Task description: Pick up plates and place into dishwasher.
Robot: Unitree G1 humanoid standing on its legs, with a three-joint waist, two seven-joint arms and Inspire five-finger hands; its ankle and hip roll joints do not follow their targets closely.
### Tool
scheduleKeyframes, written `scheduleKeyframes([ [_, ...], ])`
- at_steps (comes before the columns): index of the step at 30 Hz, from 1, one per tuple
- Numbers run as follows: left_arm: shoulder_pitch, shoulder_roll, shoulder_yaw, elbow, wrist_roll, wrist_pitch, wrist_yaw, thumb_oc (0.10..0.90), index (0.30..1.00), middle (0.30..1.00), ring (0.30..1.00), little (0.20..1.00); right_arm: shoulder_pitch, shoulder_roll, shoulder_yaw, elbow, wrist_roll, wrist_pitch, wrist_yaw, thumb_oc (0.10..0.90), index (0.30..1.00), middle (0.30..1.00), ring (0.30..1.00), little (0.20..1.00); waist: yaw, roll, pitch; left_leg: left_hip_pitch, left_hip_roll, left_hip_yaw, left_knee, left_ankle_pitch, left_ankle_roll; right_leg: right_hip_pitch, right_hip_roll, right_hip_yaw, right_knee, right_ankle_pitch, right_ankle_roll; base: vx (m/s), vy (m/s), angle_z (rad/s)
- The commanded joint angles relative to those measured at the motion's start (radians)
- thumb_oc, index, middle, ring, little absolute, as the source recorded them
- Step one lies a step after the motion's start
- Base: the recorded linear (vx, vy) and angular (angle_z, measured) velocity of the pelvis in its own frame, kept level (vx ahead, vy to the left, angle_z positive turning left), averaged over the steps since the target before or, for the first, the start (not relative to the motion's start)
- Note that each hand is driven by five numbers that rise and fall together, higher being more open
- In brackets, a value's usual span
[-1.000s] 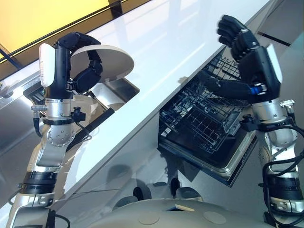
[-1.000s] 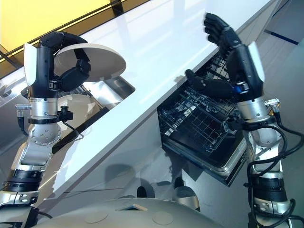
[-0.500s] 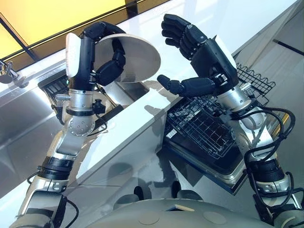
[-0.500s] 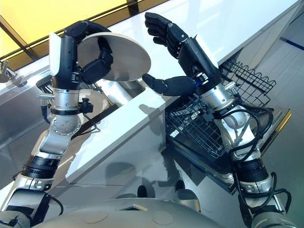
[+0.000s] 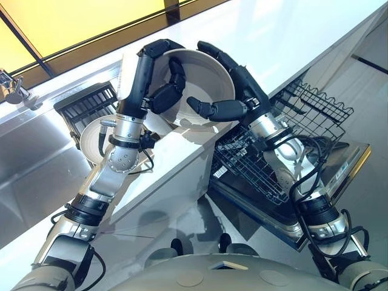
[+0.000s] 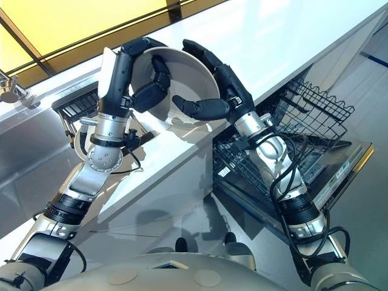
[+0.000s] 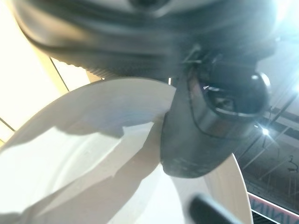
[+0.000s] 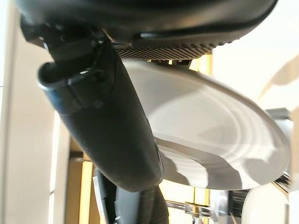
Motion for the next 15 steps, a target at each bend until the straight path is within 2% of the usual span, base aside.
scheduleKeyframes([
  [1,-0.22,-0.001,-0.025,0.008,-0.041,-0.06,0.039,0.1,0.3,0.3,0.3,0.2,-0.135,0.045,-0.042,-0.039,0.033,-0.053,-0.03,0.1,0.3,0.3,0.3,0.2,0.005,-0.001,-0.063,0.012,-0.071,-0.012,0.009,-0.118,0.055,0.006,0.076,-0.04,0.113,-0.184,0.006,0.0,0.0,0.0],
  [5,-0.215,0.001,-0.027,-0.003,-0.036,-0.059,0.04,0.1,0.3,0.3,0.3,0.2,-0.121,0.041,-0.033,-0.012,0.033,-0.037,-0.041,0.1,0.3,0.3,0.3,0.2,0.004,-0.001,-0.059,0.014,-0.071,-0.015,0.008,-0.117,0.055,0.007,0.076,-0.042,0.114,-0.185,0.006,0.0,0.0,0.0],
  [15,-0.187,-0.011,-0.042,0.012,-0.053,-0.042,0.011,0.1,0.3,0.3,0.3,0.2,-0.098,0.055,-0.038,0.02,0.042,-0.068,-0.081,0.1,0.3,0.3,0.3,0.2,0.009,0.0,-0.05,0.016,-0.076,-0.026,0.012,-0.118,0.06,0.01,0.075,-0.042,0.115,-0.183,0.006,0.0,0.0,0.0],
])
